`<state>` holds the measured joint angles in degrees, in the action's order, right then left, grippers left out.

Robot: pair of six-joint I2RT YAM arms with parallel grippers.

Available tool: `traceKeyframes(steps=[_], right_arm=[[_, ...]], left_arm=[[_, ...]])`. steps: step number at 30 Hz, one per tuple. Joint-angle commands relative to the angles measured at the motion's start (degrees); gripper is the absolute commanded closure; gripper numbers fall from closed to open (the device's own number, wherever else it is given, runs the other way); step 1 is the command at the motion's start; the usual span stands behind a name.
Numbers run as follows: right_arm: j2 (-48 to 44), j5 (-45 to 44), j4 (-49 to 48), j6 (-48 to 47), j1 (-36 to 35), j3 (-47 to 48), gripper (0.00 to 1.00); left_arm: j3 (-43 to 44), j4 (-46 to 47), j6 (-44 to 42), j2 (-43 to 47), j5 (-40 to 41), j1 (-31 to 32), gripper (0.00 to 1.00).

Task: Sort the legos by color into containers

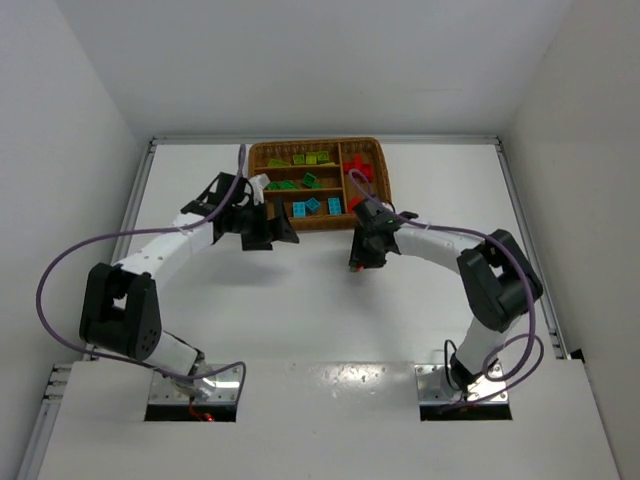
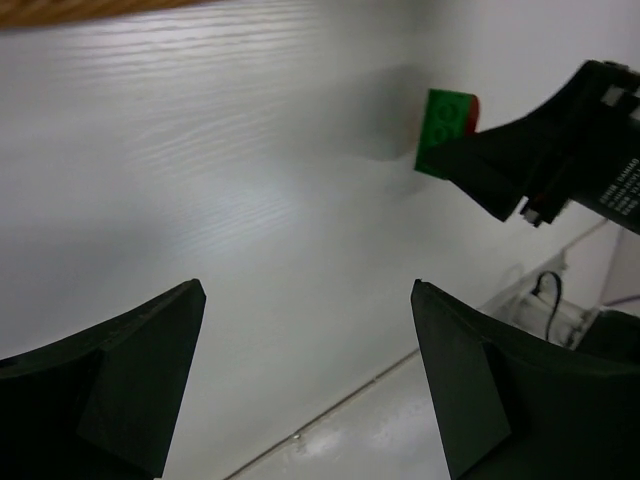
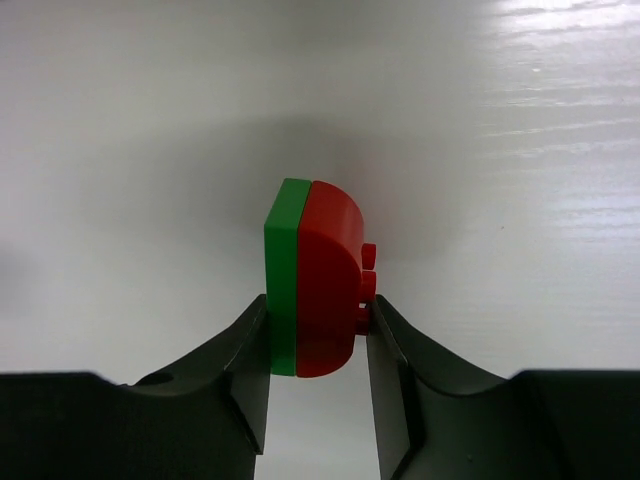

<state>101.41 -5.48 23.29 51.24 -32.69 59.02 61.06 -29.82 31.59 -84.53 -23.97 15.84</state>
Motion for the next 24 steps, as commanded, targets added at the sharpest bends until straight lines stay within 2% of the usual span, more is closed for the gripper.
traceKeyframes(steps=[1, 5, 8, 12, 16, 22, 24], right_arm=[[-6.82, 4.06, -3.42, -7.28, -0.27, -0.13, 0.73], [-14.03, 13.10, -8.24, -17.11, -0.27, -4.08, 0.73], [-18.07, 19.43, -9.31, -20.64, -0.27, -5.32, 0.71], [-18.61, 21.56, -7.29, -22.68, -0.27, -4.27, 0.71], [-18.61, 23.84, -7.29, -23.47, -0.79, -3.74, 0.71], [-18.61, 23.84, -6.59, -24.61, -0.80, -3.21, 0.71], [-18.61, 24.37, -6.59, -24.61, -0.80, -3.21, 0.71]], left_arm=[[-2.78, 9.85, 4.69, -0.19, -9.33, 1.91, 0.08], [-5.33, 20.14, 9.01, -0.19, -12.68, 5.42, 0.07], [-4.81, 23.75, 7.79, -1.95, -14.35, 8.15, 0.07], [-2.01, 27.36, 5.77, -5.54, -18.03, 10.44, 0.05], [-0.76, 28.49, 4.79, -7.48, -17.87, 12.64, 0.05], [-2.17, 33.16, 6.55, -7.49, -19.10, 12.64, 0.09], [-1.65, 33.16, 7.08, -8.19, -19.10, 12.64, 0.14]])
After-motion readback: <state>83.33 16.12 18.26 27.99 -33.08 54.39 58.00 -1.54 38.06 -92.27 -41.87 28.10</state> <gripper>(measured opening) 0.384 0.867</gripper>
